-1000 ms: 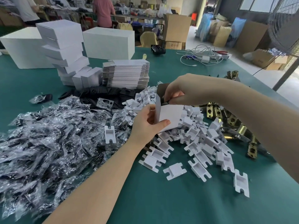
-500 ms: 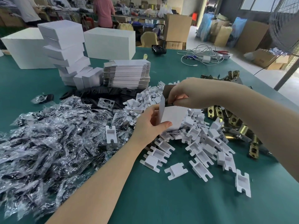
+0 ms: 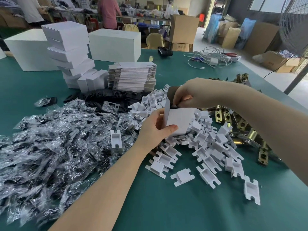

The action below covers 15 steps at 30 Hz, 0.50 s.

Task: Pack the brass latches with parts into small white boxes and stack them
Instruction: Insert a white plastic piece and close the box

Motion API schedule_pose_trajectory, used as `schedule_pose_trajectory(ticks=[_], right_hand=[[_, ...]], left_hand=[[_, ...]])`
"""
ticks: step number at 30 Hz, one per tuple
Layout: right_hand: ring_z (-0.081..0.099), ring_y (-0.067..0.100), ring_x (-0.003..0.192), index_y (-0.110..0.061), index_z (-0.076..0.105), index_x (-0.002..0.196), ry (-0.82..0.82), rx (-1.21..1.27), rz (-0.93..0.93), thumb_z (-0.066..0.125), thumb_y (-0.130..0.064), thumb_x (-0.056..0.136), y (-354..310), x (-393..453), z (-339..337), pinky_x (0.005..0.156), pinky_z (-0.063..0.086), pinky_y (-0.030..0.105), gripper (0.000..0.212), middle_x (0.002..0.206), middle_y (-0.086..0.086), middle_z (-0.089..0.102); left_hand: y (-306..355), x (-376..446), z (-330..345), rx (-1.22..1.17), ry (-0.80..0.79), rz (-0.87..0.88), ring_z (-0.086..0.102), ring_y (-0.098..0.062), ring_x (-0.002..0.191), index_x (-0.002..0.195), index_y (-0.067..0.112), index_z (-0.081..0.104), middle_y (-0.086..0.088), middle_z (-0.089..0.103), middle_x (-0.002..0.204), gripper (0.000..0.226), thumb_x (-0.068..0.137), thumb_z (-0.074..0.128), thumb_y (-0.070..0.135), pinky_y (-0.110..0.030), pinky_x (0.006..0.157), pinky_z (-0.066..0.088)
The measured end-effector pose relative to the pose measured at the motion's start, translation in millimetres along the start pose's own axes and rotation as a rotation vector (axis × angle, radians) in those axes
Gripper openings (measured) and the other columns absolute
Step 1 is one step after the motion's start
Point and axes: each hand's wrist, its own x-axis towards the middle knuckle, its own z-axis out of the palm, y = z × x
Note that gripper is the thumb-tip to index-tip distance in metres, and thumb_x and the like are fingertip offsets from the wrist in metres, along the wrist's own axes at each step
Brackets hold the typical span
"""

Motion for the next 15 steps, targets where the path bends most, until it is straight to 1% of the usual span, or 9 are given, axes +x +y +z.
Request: schedule_pose_trajectory(ticks=[2, 3, 5, 7, 8, 9, 11, 13, 15], right_hand=[[0.054, 0.009, 0.091, -0.028, 0.069, 0.112, 0.048, -0.011, -0.008, 0.058, -0.02, 0.097, 3, 6, 1, 0.083, 0.038, 0.022, 0.021, 0.091, -0.02, 0.057], [0.054, 0.007, 0.09, -0.028, 0.069, 0.113, 0.056, 0.01, -0.007, 0.058, -0.019, 0.097, 4, 7, 0, 0.084, 0.039, 0.022, 0.022, 0.091, -0.021, 0.058], [0.055, 0.004, 0.088, -0.03, 0.07, 0.113, 0.053, 0.047, -0.005, 0.058, -0.02, 0.097, 6, 9, -4, 0.082, 0.04, 0.019, 0.022, 0.09, -0.025, 0.058], [0.056, 0.004, 0.087, -0.031, 0.07, 0.113, 0.072, 0.049, 0.004, 0.059, -0.021, 0.097, 6, 13, -7, 0.078, 0.038, 0.018, 0.022, 0.093, -0.021, 0.061], [0.057, 0.004, 0.088, -0.033, 0.07, 0.112, 0.066, 0.052, 0.01, 0.059, -0.022, 0.097, 6, 14, -9, 0.079, 0.038, 0.02, 0.022, 0.096, -0.02, 0.063], [0.059, 0.003, 0.09, -0.035, 0.07, 0.11, 0.034, 0.059, 0.013, 0.059, -0.023, 0.097, 6, 15, -10, 0.08, 0.039, 0.021, 0.021, 0.099, -0.02, 0.065], [0.059, -0.004, 0.091, -0.039, 0.07, 0.104, -0.056, 0.063, 0.011, 0.06, -0.025, 0.096, 4, 18, -9, 0.081, 0.042, 0.02, 0.019, 0.1, -0.023, 0.066], [0.055, -0.011, 0.086, -0.041, 0.07, 0.1, -0.082, 0.052, 0.015, 0.06, -0.027, 0.096, 0, 22, -8, 0.076, 0.041, 0.015, 0.018, 0.094, -0.028, 0.065], [0.054, -0.012, 0.083, -0.042, 0.068, 0.098, -0.093, 0.046, 0.026, 0.057, -0.026, 0.097, -1, 24, -8, 0.071, 0.038, 0.011, 0.02, 0.09, -0.031, 0.061]], left_hand=[[0, 2, 0, 0.003, 0.015, -0.009, 0.066, -0.014, 0.109, 0.123, 0.025, 0.055, 0.003, 0.069, 0.119, 0.048, 0.083, 0.08, 0.018, -0.035, 0.093, 0.056], [1, 3, 0, 0.005, 0.019, -0.009, 0.066, -0.014, 0.109, 0.123, 0.025, 0.054, 0.002, 0.069, 0.119, 0.047, 0.084, 0.08, 0.019, -0.035, 0.093, 0.056], [1, 4, 1, 0.001, 0.025, -0.008, 0.066, -0.013, 0.109, 0.122, 0.024, 0.054, 0.002, 0.069, 0.119, 0.045, 0.085, 0.079, 0.019, -0.035, 0.092, 0.057], [0, 4, 0, -0.007, 0.023, -0.019, 0.066, -0.013, 0.11, 0.125, 0.021, 0.054, 0.002, 0.069, 0.12, 0.046, 0.086, 0.078, 0.019, -0.035, 0.093, 0.057], [0, 4, 0, -0.007, 0.018, -0.023, 0.066, -0.013, 0.111, 0.128, 0.019, 0.054, 0.001, 0.069, 0.121, 0.048, 0.086, 0.078, 0.019, -0.035, 0.093, 0.057], [0, 4, 0, -0.005, 0.012, -0.028, 0.066, -0.014, 0.111, 0.13, 0.017, 0.053, 0.001, 0.069, 0.122, 0.051, 0.086, 0.078, 0.019, -0.035, 0.093, 0.057], [0, 4, 0, 0.002, 0.002, -0.034, 0.066, -0.014, 0.111, 0.131, 0.018, 0.052, 0.001, 0.069, 0.122, 0.053, 0.085, 0.079, 0.019, -0.035, 0.093, 0.057], [0, 3, 0, 0.003, 0.012, -0.039, 0.066, -0.013, 0.109, 0.128, 0.022, 0.053, 0.001, 0.069, 0.12, 0.051, 0.084, 0.079, 0.018, -0.036, 0.093, 0.056], [-1, 3, -1, 0.01, 0.022, -0.037, 0.067, -0.013, 0.109, 0.126, 0.023, 0.052, 0.001, 0.07, 0.12, 0.05, 0.085, 0.079, 0.018, -0.037, 0.094, 0.056]])
